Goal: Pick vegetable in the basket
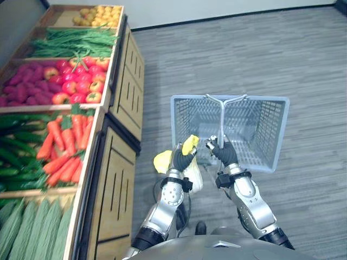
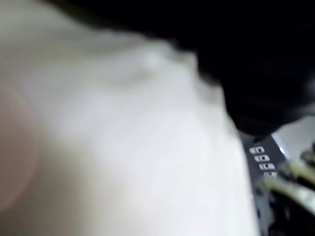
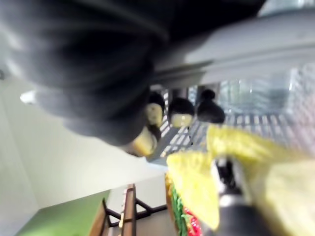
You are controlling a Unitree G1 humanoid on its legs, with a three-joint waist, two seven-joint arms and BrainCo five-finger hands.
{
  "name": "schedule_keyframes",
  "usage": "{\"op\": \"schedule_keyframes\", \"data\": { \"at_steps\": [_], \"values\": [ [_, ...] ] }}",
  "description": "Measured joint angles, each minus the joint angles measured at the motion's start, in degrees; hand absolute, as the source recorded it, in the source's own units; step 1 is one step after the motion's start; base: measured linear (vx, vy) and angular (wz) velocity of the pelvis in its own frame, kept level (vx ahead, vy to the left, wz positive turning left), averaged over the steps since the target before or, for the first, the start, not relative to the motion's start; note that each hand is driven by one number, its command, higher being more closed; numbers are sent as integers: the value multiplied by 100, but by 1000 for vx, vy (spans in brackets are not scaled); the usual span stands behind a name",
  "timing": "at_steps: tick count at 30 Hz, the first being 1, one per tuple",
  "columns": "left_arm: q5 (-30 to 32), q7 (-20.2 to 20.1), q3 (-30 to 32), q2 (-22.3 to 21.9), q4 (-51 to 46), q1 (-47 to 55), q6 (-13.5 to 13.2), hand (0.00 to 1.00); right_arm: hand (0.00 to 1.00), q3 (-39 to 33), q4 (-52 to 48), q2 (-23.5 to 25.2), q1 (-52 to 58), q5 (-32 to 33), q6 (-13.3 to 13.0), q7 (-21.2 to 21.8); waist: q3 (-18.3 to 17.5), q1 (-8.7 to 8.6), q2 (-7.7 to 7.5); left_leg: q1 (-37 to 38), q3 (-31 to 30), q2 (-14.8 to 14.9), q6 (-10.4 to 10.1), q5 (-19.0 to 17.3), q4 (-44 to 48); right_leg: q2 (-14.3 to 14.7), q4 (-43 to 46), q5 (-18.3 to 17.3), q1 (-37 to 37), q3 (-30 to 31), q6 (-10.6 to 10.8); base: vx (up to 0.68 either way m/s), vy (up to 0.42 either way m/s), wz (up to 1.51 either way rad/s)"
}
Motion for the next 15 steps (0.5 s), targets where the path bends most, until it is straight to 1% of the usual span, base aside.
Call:
{"op": "schedule_keyframes", "data": {
  "at_steps": [1,2,3,4,5,6,7,8,9,10,11,12,13,14,15],
  "values": [
    [-98,-26,-211,192,179,-70,30,100,100,186,214,122,75,207,20,53,-30,-3,-212,423,-121,-138,433,132,-380,-221,1646,96,-550,-100,78,253,70,-4],
    [-130,-31,-221,289,287,-115,98,100,100,245,283,130,76,323,58,64,-34,-72,-284,519,-253,-167,452,66,-415,-346,2240,120,-802,-144,-47,377,-8,32],
    [-189,-58,-281,359,430,-166,184,100,100,308,342,15,51,553,86,135,-21,-182,-379,655,-413,-196,454,-48,-383,-609,2852,-113,-1100,-141,-318,375,-76,75],
    [-190,-47,-328,357,451,-167,233,100,100,351,345,-57,53,882,89,150,-26,-194,-333,712,-595,-146,396,-114,-380,-863,2876,-346,-1339,-100,-252,381,-84,78],
    [-195,-44,-335,366,451,-183,233,100,100,391,345,-84,44,1018,89,154,-19,-198,-314,730,-684,-121,364,-109,-376,-966,2696,-405,-1424,-83,-193,256,-55,72],
    [-191,-50,-378,393,464,-223,232,100,100,432,345,-128,36,1209,87,180,-16,-211,-305,766,-849,-67,288,-83,-396,-1072,2221,-422,-1496,32,-156,329,-141,113],
    [-182,-41,-599,462,644,-422,225,100,100,459,346,-255,4,1468,84,275,55,-266,-161,753,-1259,58,166,-111,-418,-1023,914,-313,-1505,664,1,318,-175,121],
    [-167,-52,-681,467,739,-520,225,100,100,488,346,-334,-7,1590,85,276,43,-281,-178,745,-1400,84,110,-113,-441,-987,422,-216,-1491,948,129,354,-254,131],
    [-147,-60,-777,468,858,-655,229,0,100,538,343,-442,-14,1780,77,284,24,-292,-156,709,-1567,95,10,-109,-488,-981,-306,22,-1413,1347,283,219,-198,89],
    [-103,-65,-782,494,887,-736,270,0,100,534,337,-458,6,1949,68,303,6,-302,-189,676,-1698,61,-72,-124,-475,-1033,-835,320,-1348,1580,331,278,-292,104],
    [-64,-79,-795,538,895,-803,288,0,100,557,322,-445,65,2186,60,306,-48,-304,-367,684,-1858,-58,-226,-208,-459,-1240,-1213,1053,-1307,1734,501,299,-322,88],
    [-56,-85,-717,461,968,-863,332,0,100,610,339,-535,116,2326,108,314,-96,-286,-136,613,-1860,159,-358,-287,-280,-1125,-1166,928,-1216,1486,363,300,-328,75],
    [-54,-89,-716,435,966,-901,328,0,100,656,322,-585,168,2410,111,376,-112,-309,-52,529,-1855,274,-429,-363,-153,-1054,-1205,902,-1168,1349,324,328,-317,67],
    [-42,-83,-623,391,970,-1088,313,0,100,704,305,-601,301,2538,164,513,-102,-284,134,373,-1866,473,-533,-449,251,-949,-1280,797,-968,1079,187,240,-230,66],
    [-25,-82,-564,347,969,-1164,309,0,100,720,304,-606,339,2546,178,536,-69,-309,131,314,-1855,512,-542,-442,454,-952,-1330,767,-844,954,155,248,-262,92]
  ]
}}
